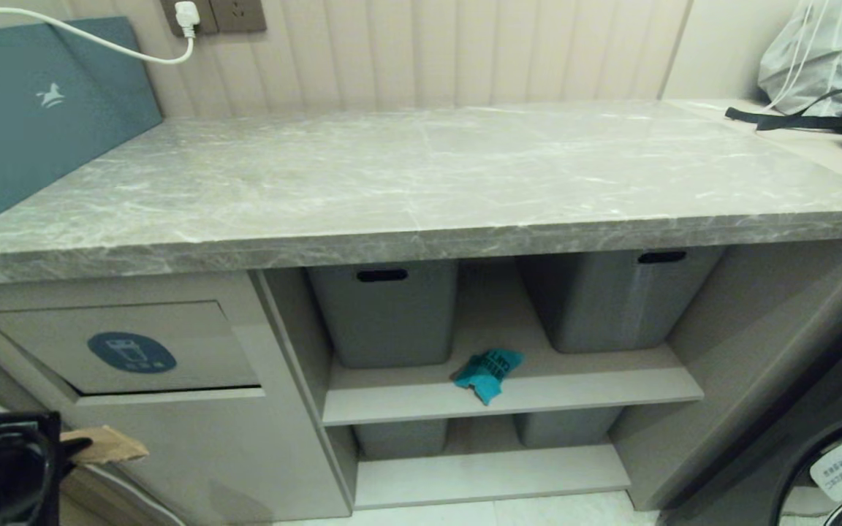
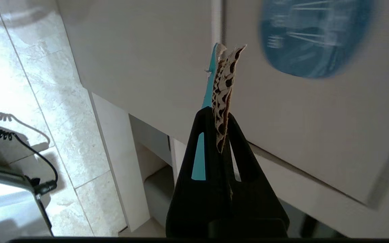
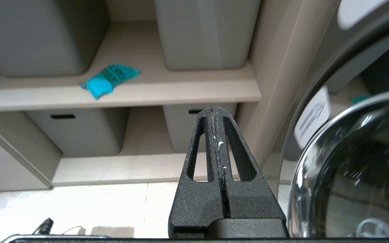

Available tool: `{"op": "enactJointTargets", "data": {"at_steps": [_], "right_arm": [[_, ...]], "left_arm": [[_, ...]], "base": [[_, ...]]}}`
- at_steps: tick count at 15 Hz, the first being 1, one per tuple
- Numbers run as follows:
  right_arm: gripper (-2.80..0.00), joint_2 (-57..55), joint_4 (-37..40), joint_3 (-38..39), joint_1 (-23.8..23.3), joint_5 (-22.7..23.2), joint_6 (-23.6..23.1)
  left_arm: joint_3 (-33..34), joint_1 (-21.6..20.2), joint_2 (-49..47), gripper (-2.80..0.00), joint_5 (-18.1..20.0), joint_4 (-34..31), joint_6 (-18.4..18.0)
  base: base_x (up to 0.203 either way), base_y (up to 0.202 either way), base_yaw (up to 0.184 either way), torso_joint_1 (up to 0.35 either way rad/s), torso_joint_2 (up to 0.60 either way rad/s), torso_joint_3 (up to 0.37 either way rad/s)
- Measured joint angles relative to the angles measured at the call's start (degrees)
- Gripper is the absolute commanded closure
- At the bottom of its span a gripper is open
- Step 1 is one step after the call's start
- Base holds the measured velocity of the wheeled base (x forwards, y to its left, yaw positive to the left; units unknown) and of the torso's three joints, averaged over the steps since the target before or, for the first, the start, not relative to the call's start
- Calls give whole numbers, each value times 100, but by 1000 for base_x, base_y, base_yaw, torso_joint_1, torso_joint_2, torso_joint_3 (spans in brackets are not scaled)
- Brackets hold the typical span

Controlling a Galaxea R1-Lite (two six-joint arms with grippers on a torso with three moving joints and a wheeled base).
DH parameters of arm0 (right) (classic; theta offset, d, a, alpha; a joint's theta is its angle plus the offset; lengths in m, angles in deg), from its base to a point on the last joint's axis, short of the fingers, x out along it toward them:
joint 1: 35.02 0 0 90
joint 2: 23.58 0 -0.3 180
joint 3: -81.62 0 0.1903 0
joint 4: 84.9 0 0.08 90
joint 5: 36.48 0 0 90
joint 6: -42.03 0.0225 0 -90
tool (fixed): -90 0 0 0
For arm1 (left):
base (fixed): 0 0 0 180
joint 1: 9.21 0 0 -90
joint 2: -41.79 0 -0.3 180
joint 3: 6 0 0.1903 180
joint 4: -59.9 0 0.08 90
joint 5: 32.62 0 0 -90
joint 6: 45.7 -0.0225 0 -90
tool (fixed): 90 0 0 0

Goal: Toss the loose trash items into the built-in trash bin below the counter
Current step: Put the garbage in the trash can

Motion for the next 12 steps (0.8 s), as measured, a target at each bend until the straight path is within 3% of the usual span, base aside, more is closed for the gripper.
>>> {"op": "enactJointTargets", "data": {"at_steps": [3, 6, 9, 12], "right_arm": [[0, 0, 0, 0, 2, 0, -2], [0, 0, 0, 0, 2, 0, -22], [0, 0, 0, 0, 2, 2, -41], [0, 0, -2, 0, 2, 6, -11]], "left_arm": [[17, 2, -647, 0, 22, 781, 9], [-5, 18, -1379, 0, 58, 1996, 9], [-61, 63, -1728, 0, 228, 3249, 8], [-83, 140, -1777, 0, 234, 3406, 75]], "base": [[0, 0, 0, -151, 461, 301], [0, 0, 0, -119, 431, 304], [0, 0, 0, -36, 146, 94], [0, 0, 0, -3, 24, 22]]}}
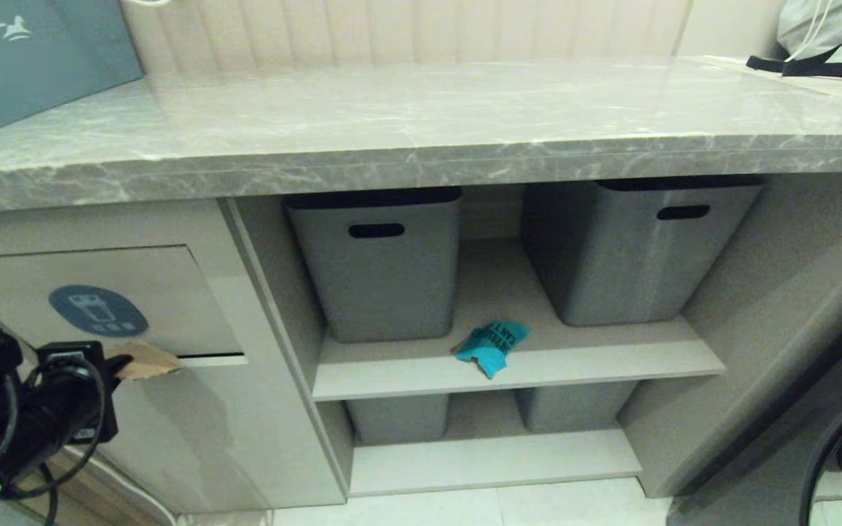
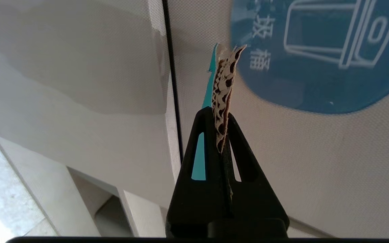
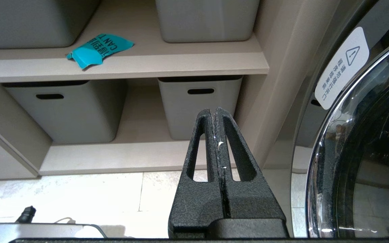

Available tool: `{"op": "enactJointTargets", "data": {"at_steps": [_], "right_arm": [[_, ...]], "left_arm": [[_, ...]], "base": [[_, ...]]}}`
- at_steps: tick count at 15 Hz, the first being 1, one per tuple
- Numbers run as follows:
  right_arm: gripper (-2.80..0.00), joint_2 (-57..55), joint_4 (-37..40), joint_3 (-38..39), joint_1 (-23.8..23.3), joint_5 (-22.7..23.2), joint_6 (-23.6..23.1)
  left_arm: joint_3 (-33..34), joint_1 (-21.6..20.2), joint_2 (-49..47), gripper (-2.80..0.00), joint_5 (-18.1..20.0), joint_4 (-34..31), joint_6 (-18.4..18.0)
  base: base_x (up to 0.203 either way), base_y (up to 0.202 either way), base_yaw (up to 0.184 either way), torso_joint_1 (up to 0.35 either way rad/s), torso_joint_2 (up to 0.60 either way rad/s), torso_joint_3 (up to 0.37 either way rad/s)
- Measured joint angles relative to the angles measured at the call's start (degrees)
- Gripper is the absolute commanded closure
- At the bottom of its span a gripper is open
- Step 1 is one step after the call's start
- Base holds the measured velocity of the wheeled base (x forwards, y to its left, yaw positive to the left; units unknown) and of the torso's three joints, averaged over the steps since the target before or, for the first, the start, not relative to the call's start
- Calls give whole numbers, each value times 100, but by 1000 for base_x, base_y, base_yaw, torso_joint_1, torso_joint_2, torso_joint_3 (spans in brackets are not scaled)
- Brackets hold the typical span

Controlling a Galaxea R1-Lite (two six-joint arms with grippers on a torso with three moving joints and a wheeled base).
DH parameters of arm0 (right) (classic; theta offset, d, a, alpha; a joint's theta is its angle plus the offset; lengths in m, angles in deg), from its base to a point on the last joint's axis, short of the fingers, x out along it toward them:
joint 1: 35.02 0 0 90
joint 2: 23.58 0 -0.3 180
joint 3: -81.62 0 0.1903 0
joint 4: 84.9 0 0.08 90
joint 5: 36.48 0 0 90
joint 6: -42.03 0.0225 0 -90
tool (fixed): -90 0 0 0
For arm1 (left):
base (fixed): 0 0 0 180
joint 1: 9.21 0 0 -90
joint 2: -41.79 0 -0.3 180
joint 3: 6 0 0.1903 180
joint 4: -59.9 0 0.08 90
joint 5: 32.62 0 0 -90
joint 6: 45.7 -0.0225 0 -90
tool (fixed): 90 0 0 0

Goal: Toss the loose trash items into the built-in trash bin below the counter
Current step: Put the garbage in the trash can

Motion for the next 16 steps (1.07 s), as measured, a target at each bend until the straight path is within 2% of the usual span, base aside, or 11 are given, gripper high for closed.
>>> {"op": "enactJointTargets", "data": {"at_steps": [8, 12, 13, 16], "right_arm": [[0, 0, 2, 0, 0, -6, -11], [0, 0, 2, 0, 0, 0, -57], [0, 0, 2, 0, 0, 0, -66], [0, 0, 2, 0, 0, 9, -74]], "left_arm": [[-1469, 17, -971, 0, -237, -5, 173], [-1892, 191, -1417, 0, -475, -5, 299], [-1955, 254, -1492, -280, -504, 2, 346], [-2051, 377, -1625, -280, -491, 0, 478]], "base": [[0, 0, 0, 0, 0, 0], [0, 0, 0, 0, 0, 0], [0, 0, 0, 0, 0, 0], [0, 0, 0, 0, 0, 0]]}}
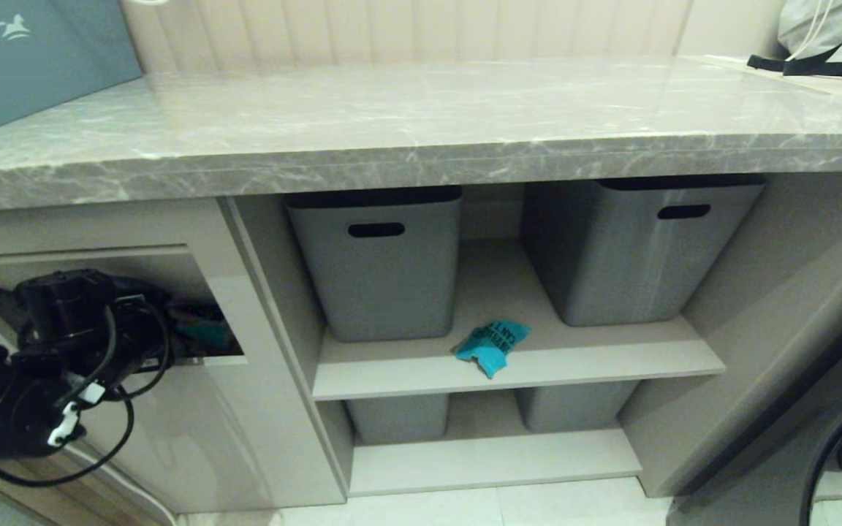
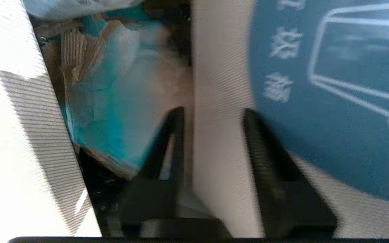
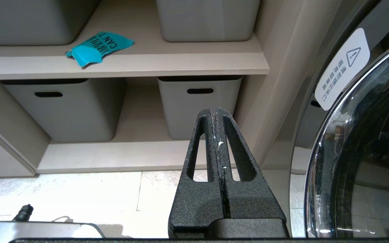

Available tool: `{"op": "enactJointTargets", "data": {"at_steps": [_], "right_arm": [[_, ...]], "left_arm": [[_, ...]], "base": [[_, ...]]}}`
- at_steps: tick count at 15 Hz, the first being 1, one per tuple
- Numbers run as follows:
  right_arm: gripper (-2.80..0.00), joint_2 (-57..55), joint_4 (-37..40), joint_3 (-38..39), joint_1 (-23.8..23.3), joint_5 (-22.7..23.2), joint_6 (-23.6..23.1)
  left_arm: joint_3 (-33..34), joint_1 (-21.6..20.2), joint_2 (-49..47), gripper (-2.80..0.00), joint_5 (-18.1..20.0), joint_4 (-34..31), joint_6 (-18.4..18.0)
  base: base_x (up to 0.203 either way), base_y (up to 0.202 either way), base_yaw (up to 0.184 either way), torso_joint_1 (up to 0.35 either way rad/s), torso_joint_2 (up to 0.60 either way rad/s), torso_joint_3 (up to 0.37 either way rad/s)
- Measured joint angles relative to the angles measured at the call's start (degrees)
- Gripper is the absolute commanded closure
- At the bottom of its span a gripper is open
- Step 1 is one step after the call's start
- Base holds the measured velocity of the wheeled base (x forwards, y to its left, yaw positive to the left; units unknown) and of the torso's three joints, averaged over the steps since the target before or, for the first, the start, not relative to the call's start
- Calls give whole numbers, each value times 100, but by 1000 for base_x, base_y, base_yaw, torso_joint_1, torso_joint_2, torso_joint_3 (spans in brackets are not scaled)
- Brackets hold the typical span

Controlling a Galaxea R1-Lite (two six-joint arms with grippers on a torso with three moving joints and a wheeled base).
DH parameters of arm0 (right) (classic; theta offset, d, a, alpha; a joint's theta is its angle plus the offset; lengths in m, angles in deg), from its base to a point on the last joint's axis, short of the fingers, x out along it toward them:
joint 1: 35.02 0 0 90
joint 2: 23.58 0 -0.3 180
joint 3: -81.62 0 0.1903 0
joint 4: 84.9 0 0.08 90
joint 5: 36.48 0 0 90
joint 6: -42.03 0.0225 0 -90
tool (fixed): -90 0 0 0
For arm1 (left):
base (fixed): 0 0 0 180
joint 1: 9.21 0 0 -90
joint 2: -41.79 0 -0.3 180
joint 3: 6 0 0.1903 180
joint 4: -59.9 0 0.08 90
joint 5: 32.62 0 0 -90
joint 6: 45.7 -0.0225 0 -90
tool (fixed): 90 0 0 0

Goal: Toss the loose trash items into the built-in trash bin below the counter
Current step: Put the garbage in the trash can

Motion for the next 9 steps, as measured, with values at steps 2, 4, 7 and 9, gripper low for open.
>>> {"op": "enactJointTargets", "data": {"at_steps": [2, 4, 7, 9], "right_arm": [[0, 0, 1, 0, 0, 2, -9], [0, 0, 0, 0, 0, 2, -9], [0, 0, 0, 0, 0, 2, -9], [0, 0, 0, 0, 0, 2, -8]], "left_arm": [[-107, 57, -65, -280, -5, 2, 48], [-236, 94, -139, -280, -21, -27, 47], [-332, 108, -186, -280, -33, -39, 44], [-168, 111, -133, -280, -78, -41, 44]], "base": [[0, 0, 0, 0, 0, 0], [0, 0, 0, 0, 0, 0], [0, 0, 0, 0, 0, 0], [0, 0, 0, 0, 0, 0]]}}
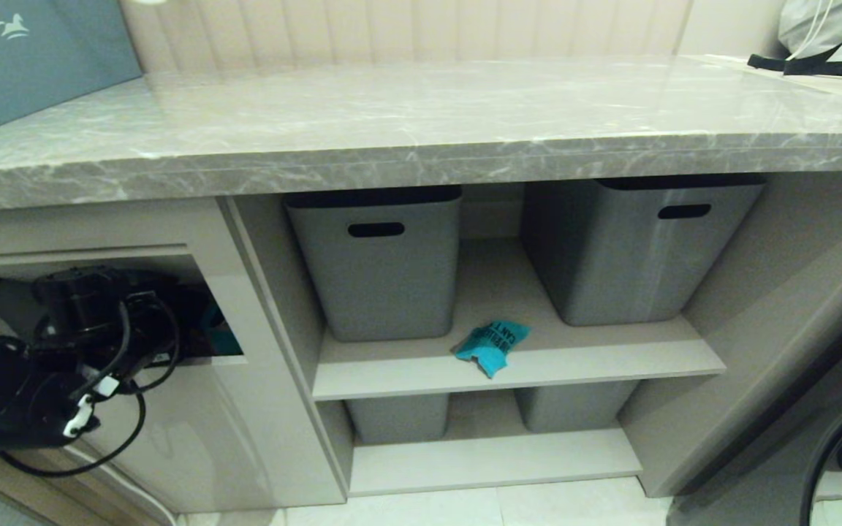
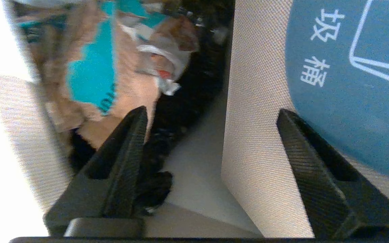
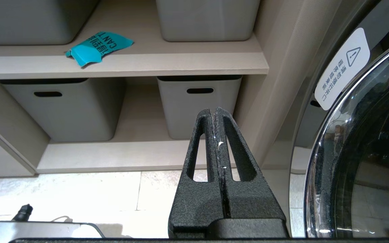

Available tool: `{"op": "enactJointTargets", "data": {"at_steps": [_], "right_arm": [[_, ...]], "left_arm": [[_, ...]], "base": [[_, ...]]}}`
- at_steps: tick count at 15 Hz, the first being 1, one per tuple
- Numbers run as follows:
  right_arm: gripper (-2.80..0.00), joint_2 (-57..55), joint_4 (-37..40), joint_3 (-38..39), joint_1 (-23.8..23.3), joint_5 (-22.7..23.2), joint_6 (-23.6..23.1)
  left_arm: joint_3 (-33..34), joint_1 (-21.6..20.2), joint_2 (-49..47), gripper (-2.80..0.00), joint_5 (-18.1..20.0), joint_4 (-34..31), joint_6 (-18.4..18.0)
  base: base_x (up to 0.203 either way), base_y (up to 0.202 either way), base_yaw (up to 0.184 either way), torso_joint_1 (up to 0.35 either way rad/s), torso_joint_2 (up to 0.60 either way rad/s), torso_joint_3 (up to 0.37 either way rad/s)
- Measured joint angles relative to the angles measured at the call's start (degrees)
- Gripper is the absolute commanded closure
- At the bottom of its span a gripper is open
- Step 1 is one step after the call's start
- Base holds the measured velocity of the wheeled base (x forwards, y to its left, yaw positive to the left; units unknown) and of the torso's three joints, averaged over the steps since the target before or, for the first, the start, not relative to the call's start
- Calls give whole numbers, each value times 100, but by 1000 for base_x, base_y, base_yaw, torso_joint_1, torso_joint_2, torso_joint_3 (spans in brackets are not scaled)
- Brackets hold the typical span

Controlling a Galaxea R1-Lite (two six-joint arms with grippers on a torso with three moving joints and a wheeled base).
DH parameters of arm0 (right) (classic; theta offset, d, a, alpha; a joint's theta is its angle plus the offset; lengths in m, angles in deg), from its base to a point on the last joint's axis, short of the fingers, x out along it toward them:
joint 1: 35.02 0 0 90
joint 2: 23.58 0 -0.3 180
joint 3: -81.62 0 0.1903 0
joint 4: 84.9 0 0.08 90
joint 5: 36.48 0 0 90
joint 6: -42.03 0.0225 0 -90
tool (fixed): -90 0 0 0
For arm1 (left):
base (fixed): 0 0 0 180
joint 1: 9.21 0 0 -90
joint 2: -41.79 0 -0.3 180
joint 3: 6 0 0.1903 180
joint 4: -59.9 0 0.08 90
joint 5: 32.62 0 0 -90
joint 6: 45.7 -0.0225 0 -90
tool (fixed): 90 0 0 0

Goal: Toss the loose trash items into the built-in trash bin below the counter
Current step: Put the garbage in the trash can

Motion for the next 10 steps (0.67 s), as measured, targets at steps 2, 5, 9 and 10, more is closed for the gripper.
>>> {"op": "enactJointTargets", "data": {"at_steps": [2, 5, 9, 10], "right_arm": [[0, 0, 0, 0, 0, -2, 16], [0, 0, -1, 0, 0, -9, 77], [0, 0, -2, -9, 0, -9, 66], [0, 0, 0, -10, 0, -11, 66]], "left_arm": [[434, 36, 261, -280, -143, -2, -2], [1313, 102, 967, -280, -326, 0, -19], [2067, 155, 2043, 0, -576, -353, -364], [2215, 176, 2341, 0, -616, -445, -572]], "base": [[0, 0, 0, 0, 0, 0], [0, 0, 0, 0, 0, 0], [0, 0, 0, 0, 0, 0], [0, 0, 0, 0, 0, 0]]}}
